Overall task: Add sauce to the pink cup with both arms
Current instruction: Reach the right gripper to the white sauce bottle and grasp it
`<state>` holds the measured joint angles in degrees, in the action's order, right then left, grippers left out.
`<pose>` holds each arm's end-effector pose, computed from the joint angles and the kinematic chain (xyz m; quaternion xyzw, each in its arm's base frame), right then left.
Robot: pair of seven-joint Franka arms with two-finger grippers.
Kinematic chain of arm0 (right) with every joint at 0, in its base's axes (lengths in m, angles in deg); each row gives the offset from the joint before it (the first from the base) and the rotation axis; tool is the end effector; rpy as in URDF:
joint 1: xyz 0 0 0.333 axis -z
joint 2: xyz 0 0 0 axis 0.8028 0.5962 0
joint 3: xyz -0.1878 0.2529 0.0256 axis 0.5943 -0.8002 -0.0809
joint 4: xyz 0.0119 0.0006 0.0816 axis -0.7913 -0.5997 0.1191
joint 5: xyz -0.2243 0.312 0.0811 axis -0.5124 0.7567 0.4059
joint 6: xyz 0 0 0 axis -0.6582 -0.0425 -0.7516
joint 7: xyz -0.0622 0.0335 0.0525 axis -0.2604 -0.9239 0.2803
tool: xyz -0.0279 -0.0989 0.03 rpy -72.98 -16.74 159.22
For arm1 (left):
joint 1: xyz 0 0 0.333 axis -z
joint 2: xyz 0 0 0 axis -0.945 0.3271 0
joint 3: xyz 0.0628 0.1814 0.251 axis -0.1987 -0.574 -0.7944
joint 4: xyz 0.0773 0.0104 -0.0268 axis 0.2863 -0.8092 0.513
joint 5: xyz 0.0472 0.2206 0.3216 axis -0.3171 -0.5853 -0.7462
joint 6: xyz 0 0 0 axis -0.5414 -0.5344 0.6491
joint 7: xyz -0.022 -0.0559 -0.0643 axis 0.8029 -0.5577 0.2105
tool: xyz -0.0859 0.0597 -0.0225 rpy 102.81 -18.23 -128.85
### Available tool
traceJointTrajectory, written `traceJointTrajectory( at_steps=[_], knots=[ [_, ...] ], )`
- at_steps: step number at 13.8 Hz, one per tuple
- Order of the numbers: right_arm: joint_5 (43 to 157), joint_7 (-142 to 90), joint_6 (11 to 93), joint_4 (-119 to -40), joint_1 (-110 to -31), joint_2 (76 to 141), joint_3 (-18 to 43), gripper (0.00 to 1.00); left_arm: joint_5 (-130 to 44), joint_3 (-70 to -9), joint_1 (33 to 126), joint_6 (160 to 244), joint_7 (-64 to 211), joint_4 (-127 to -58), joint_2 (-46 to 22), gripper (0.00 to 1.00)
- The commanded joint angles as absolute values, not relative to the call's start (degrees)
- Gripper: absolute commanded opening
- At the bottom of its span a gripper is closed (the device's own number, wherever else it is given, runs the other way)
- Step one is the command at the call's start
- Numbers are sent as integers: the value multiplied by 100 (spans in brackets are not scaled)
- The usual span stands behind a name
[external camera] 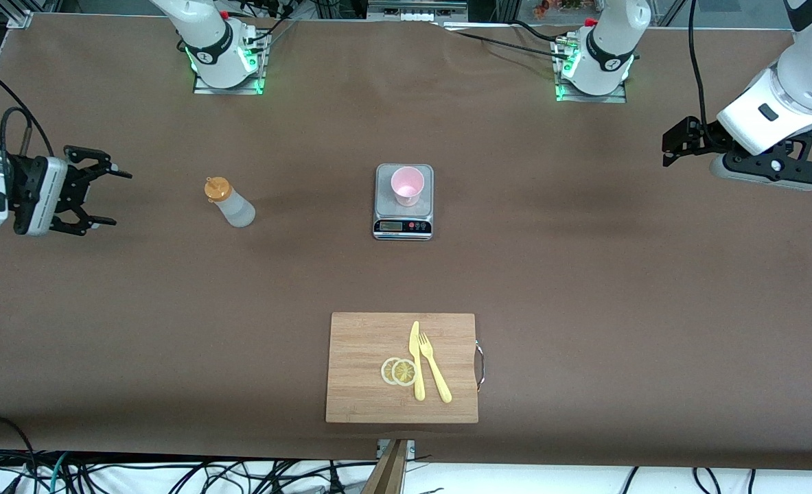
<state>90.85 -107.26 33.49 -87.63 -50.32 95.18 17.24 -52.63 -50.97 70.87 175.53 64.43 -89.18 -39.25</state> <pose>0.5610 -0.0838 0.4094 -0.8138 -0.5119 -0.0572 0.2689 0.5379 -0.0630 0.5889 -0.9960 0.0807 0.0372 0.0054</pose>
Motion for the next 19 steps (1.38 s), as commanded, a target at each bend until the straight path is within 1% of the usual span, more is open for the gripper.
traceJointTrajectory(
  at_steps=[1, 4, 6, 9, 12, 16, 19],
  knots=[
    [9699, -11870, 3723, -9732, -4717, 9327, 1697, 100, -5238, -5096, 7047, 17467, 6301, -8818, -3898, 100],
    [10323, -13091, 3768, -10488, -4357, 9362, 1697, 100, -5238, -5096, 7047, 17458, 6301, -8818, -3889, 100],
    [10623, -13979, 3786, -10832, -4163, 9571, 1697, 100, -5238, -5104, 7047, 17467, 6293, -8818, -3898, 100],
    [11088, -15122, 3706, -10834, -4066, 10107, 1697, 100, -5238, -5104, 7047, 17458, 6301, -8818, -3889, 100],
    [11598, -15625, 3627, -10816, -4057, 10582, 1654, 100, -5238, -5104, 7047, 17458, 6301, -8818, -3889, 100],
    [11757, -15968, 3636, -10842, -4065, 10785, 1276, 100, -5238, -5104, 7047, 17458, 6293, -8818, -3890, 100],
    [11951, -16242, 3663, -10834, -4065, 11005, 1126, 100, -5238, -5131, 7038, 17458, 6275, -8818, -3898, 100]
  ],
)
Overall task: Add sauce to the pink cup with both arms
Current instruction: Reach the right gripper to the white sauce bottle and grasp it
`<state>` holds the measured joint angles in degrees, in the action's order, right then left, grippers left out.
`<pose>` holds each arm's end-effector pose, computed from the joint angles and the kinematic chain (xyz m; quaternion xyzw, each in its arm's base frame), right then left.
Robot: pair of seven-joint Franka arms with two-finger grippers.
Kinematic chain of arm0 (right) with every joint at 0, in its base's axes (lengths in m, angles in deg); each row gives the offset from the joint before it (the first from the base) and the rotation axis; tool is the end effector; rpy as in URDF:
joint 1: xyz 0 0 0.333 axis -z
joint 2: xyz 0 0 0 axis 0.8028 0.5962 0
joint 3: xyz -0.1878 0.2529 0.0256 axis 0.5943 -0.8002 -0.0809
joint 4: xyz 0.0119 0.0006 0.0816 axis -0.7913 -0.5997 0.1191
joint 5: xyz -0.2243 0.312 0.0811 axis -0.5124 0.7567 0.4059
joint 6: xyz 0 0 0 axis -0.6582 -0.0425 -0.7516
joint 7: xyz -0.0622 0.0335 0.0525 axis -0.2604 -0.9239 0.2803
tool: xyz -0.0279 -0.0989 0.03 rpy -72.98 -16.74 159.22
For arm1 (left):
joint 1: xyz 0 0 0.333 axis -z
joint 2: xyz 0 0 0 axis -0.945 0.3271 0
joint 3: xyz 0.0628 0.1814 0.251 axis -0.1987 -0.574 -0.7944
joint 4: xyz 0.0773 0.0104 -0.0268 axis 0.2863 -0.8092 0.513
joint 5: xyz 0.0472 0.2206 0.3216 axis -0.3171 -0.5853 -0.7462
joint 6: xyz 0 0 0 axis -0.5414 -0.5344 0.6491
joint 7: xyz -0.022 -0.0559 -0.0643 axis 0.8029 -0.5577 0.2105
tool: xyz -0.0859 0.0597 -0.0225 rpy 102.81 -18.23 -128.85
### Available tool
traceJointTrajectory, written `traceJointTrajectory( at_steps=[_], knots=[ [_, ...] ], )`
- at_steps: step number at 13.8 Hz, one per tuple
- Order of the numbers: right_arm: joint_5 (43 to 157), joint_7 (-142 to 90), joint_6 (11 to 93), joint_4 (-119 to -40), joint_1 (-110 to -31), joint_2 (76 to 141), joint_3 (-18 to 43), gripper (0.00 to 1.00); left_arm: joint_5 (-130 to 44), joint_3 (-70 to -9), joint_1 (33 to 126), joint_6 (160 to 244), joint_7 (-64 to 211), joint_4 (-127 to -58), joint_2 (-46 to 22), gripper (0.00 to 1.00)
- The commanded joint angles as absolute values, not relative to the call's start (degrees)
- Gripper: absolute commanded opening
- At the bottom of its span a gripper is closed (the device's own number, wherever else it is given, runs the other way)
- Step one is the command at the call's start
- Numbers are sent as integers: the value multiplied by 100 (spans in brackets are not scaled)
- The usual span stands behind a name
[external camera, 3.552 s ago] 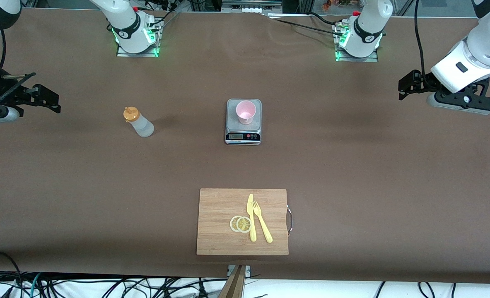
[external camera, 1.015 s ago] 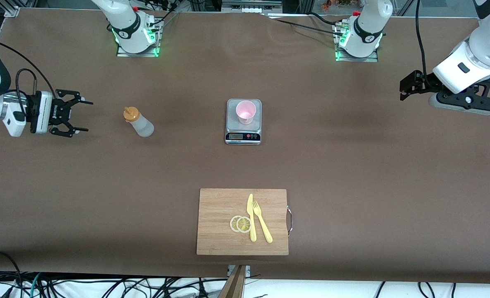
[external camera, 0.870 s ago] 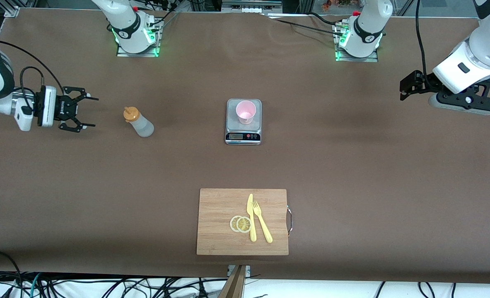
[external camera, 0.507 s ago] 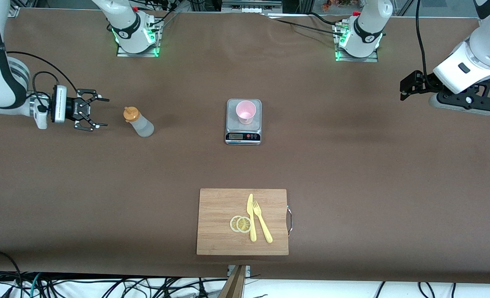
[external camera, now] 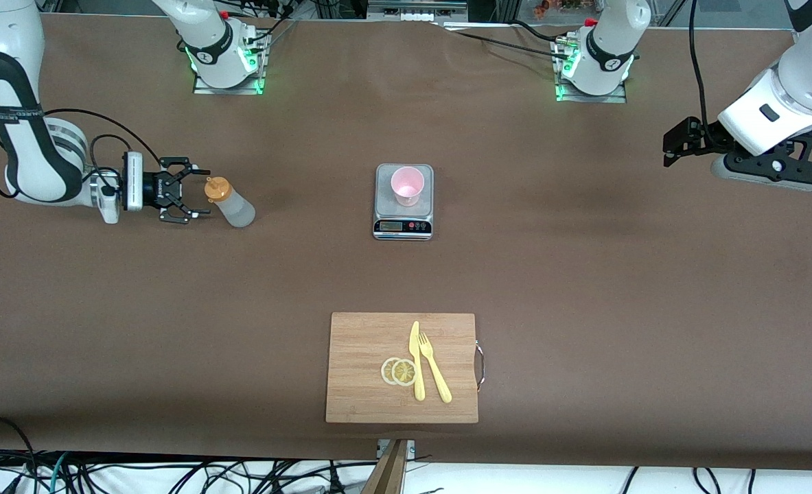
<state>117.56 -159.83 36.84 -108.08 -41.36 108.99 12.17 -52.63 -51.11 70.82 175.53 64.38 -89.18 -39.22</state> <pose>0.4647 -0.0704 0.1737 -0.6319 -0.5733 -0.2718 0.4451 0.5383 -0.0612 0.5887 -0.9961 0.0795 0.0375 0.0053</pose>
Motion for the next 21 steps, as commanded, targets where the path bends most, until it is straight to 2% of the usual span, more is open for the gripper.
traceJointTrajectory(
  at_steps=[1, 12, 17, 21],
  knots=[
    [11960, -16338, 3671, -10834, -4065, 11023, 1126, 100, -5238, -5131, 7029, 17458, 6275, -8818, -3898, 100],
    [12197, -16479, 3943, -10632, -4127, 11409, 801, 98, -5238, -5131, 7038, 17458, 6284, -8818, -3889, 100],
    [12267, -16488, 4128, -10614, -4223, 11480, 801, 77, -5238, -5131, 7038, 17458, 6275, -8818, -3889, 100],
    [12250, -16479, 4128, -10342, -4276, 11568, 792, 32, -5238, -5131, 7038, 17458, 6275, -8818, -3889, 100]
  ],
)
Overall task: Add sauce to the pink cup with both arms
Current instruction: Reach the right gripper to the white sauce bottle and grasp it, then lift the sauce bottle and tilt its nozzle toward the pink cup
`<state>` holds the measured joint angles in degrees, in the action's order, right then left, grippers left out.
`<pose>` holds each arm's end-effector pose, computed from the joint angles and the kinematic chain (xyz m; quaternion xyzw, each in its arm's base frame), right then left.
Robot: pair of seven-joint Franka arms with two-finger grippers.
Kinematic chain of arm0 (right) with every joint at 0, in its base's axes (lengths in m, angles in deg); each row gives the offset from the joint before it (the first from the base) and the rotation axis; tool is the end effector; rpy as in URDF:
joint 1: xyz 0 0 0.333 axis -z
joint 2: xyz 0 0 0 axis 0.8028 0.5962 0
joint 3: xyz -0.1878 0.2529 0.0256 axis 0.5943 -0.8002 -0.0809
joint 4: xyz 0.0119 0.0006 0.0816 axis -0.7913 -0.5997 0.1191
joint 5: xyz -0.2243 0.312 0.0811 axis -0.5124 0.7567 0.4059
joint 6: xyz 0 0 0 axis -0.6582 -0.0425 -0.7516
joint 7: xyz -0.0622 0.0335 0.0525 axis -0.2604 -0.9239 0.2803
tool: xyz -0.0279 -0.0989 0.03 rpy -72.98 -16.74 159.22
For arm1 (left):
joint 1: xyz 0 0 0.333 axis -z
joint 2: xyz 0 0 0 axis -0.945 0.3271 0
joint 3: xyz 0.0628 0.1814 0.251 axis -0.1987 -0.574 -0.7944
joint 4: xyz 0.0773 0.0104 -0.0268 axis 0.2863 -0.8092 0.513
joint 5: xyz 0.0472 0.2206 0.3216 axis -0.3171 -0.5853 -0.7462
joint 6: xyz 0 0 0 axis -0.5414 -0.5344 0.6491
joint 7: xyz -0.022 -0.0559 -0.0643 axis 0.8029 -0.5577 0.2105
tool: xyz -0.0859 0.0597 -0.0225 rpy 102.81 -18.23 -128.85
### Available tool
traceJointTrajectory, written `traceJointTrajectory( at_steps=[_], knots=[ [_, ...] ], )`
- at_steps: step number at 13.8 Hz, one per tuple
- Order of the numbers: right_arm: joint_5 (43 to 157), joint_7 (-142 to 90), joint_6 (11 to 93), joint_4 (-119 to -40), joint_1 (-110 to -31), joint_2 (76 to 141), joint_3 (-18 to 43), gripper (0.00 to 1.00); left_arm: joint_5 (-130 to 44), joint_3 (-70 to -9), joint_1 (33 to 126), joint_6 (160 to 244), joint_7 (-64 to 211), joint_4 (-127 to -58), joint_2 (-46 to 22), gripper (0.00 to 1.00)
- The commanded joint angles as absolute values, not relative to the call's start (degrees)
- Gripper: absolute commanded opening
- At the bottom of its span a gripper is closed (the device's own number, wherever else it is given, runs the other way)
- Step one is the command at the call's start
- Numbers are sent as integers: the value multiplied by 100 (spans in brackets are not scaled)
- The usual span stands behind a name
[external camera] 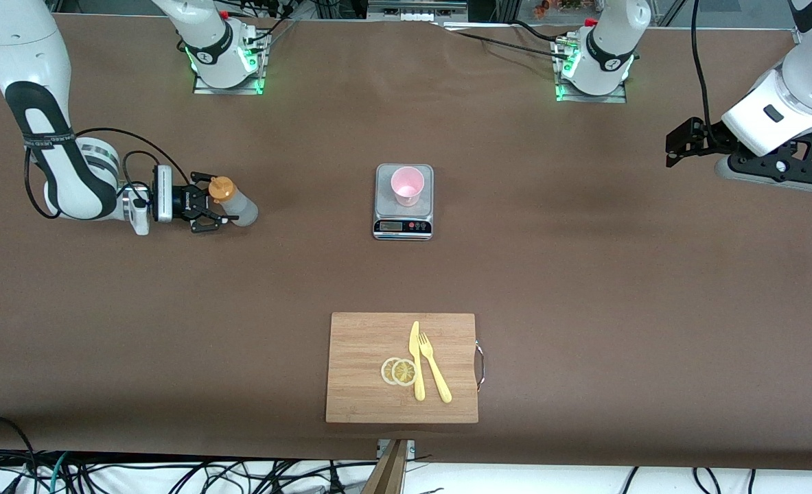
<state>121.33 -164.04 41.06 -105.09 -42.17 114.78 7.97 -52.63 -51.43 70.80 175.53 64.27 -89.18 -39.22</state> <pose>0.4837 -0.0347 0.1393 -0.6117 -0.5925 -0.2885 0.4377 0.5386 -0.0580 0.5887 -0.9963 0.0775 0.0375 0.0051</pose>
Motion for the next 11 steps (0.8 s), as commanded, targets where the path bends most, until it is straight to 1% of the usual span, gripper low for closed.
traceJointTrajectory(
  at_steps=[1, 2, 4, 6, 8, 11],
  knots=[
    [12258, -16436, 4137, -10272, -4346, 11551, 792, 22, -5238, -5131, 7038, 17458, 6275, -8818, -3889, 100],
    [12250, -16374, 4181, -10228, -4390, 11524, 792, 20, -5247, -5131, 7038, 17458, 6275, -8818, -3889, 100],
    [12197, -16138, 4304, -10157, -4478, 11419, 801, 20, -5238, -5131, 7038, 17458, 6284, -8818, -3889, 100],
    [12075, -15638, 4383, -10148, -4697, 11078, 801, 20, -5238, -5131, 7038, 17458, 6275, -8818, -3889, 100],
    [11916, -15058, 4637, -10148, -4891, 10743, 801, 20, -5238, -5131, 7038, 17458, 6275, -8818, -3889, 100],
    [11662, -14153, 5067, -10078, -5408, 10374, 801, 19, -5238, -5131, 7038, 17458, 6284, -8818, -3889, 100]
  ],
)
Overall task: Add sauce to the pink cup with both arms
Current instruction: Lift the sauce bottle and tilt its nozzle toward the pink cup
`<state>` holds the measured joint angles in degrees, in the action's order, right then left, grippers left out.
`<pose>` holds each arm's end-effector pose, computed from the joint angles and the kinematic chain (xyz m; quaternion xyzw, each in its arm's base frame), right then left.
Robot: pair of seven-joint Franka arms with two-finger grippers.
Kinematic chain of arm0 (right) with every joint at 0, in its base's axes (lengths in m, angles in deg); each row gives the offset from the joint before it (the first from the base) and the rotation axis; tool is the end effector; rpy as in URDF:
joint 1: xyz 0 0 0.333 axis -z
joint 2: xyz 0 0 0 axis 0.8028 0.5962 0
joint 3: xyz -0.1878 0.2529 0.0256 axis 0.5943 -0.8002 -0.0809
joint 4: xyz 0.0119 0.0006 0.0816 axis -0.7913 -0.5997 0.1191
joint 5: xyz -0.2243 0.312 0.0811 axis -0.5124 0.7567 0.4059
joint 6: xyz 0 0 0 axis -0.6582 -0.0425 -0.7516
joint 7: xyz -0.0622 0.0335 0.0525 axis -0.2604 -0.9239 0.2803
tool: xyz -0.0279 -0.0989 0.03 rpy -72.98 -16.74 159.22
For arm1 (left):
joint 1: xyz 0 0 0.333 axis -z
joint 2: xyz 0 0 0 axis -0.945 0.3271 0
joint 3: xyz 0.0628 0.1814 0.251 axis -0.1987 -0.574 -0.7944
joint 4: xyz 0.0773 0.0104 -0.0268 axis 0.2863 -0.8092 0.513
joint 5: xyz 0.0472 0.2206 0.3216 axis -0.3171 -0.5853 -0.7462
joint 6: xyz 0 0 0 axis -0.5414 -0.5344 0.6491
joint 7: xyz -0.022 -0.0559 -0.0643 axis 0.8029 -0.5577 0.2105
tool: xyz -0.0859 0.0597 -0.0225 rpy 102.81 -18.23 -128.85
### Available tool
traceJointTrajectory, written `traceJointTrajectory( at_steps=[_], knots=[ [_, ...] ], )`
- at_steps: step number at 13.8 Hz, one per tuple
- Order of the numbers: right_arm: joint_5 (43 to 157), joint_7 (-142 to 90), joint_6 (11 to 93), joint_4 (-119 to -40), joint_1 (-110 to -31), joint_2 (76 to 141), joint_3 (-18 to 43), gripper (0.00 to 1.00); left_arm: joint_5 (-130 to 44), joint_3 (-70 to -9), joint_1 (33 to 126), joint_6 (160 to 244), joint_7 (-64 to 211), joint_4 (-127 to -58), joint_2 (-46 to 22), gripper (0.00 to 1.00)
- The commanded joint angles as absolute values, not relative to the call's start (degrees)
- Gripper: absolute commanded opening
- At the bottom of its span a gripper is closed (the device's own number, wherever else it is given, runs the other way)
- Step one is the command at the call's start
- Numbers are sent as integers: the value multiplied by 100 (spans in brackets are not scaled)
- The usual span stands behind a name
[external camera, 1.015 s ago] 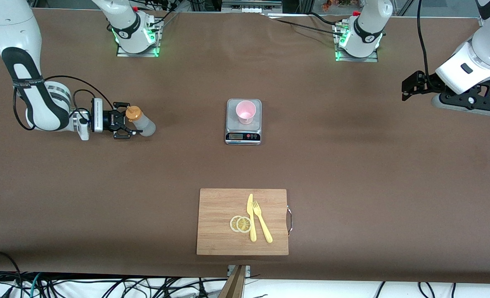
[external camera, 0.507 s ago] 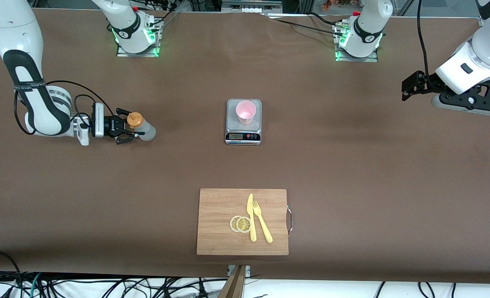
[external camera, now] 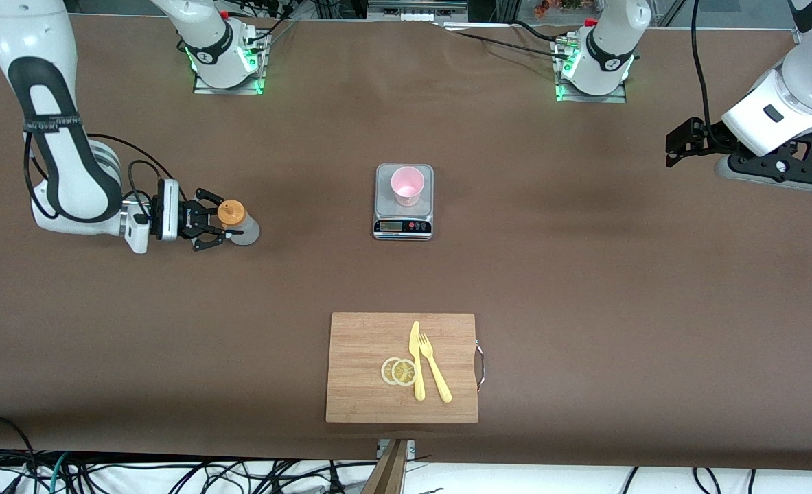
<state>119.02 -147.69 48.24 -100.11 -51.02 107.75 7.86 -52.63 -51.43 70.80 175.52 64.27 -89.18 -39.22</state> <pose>0.5455 0.0241 0.2235 -0.6524 -0.6165 -0.2419 0.3685 0.5386 -0.0580 0.5887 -0.9963 0.0775 0.0376 0.0051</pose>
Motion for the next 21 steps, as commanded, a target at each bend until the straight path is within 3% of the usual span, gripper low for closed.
traceJointTrajectory(
  at_steps=[1, 4, 10, 16, 21],
  knots=[
    [11530, -13724, 5190, -10052, -5593, 10251, 801, 19, -5238, -5131, 7038, 17458, 6284, -8818, -3889, 100],
    [10357, -11802, 5622, -9806, -6304, 9881, 801, 19, -5238, -5131, 7038, 17458, 6284, -8818, -3889, 100],
    [8034, -8907, 5587, -9305, -7561, 9801, 801, 19, -5238, -5131, 7038, 17458, 6293, -8818, -3889, 100],
    [7154, -7430, 5570, -9260, -8406, 9810, 792, 19, -5238, -5131, 7038, 17458, 6328, -8818, -3889, 100],
    [6669, -6724, 5245, -9225, -8618, 9819, 598, 19, -5238, -5131, 7038, 17458, 6336, -8818, -3889, 100]
  ],
)
